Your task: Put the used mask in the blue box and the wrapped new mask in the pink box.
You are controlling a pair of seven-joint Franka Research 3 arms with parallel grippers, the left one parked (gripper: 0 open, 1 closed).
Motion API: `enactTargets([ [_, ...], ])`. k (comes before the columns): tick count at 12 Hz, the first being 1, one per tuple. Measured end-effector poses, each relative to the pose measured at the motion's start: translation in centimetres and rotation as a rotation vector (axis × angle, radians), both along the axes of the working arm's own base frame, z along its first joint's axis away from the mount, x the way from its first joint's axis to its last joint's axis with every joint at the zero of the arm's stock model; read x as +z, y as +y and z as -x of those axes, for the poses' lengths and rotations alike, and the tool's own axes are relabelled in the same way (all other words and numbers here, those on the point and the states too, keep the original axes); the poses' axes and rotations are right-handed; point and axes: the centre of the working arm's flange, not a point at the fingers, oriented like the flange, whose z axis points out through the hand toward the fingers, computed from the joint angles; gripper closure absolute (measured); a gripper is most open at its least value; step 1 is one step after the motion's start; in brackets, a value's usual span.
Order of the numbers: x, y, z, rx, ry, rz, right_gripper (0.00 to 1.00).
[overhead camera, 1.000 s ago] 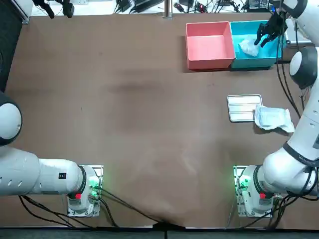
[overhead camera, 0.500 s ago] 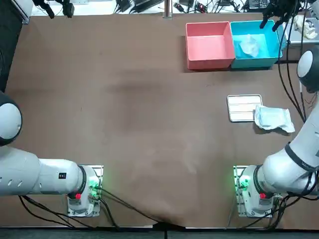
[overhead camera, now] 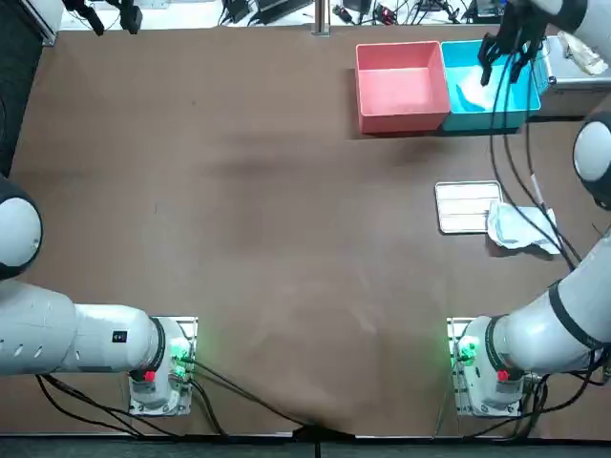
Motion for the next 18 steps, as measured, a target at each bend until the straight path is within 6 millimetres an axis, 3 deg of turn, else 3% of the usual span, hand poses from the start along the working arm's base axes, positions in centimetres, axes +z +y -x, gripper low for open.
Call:
enactTargets([
  [1, -1.2, 3.6, 3.0, 0.047, 0.032, 0.085, 0.00],
  [3, -2.3, 4.8, 6.1, 0.076, 0.028, 0.113, 0.00],
  [8, -5.3, 3.6, 15.4, 0.148, 0.063, 0.176, 0.00],
  [12, -11.4, 3.4, 22.2, 0.248, 0.074, 0.227, 0.00],
  [15, -15.6, 2.7, 25.4, 0.291, 0.051, 0.275, 0.00],
  [18, -18.1, 2.2, 26.7, 0.301, 0.052, 0.338, 0.00],
])
